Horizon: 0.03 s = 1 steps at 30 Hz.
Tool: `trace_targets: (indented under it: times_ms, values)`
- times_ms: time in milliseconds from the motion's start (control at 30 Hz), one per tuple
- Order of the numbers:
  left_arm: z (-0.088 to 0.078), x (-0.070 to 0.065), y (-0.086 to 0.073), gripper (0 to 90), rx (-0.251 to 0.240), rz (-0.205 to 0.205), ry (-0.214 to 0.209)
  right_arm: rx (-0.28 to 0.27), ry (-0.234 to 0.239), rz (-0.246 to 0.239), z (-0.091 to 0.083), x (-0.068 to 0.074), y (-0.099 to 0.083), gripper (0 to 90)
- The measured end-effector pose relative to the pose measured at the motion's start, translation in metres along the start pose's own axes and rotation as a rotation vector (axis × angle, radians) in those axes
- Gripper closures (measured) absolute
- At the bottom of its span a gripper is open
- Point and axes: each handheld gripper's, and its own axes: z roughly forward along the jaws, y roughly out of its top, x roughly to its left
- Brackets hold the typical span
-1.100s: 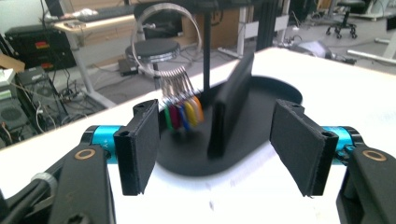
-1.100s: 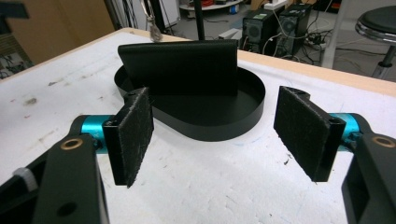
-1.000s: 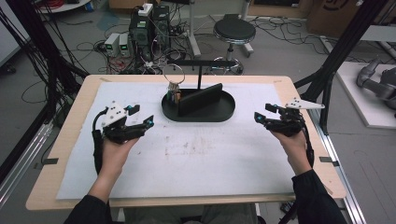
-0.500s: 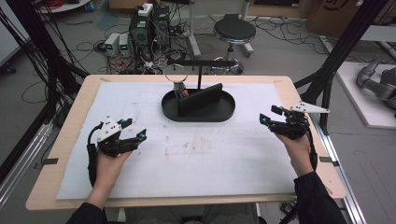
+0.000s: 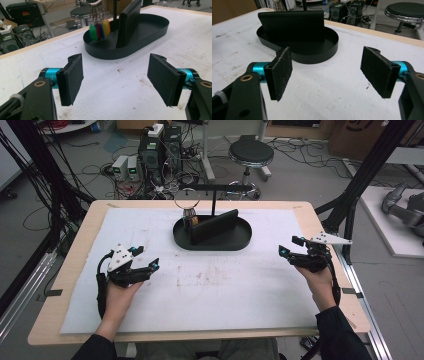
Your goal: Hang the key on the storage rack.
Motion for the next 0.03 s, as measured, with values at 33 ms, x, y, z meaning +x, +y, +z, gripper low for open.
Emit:
trace_targets:
  times_ms: [33]
  values:
    - [0.0003, 0.001, -0.0004, 29.0, 0.002, -0.002, 0.005, 0.004, -0.001, -0.001, -0.0001, -0.0003, -0.0004, 24.8]
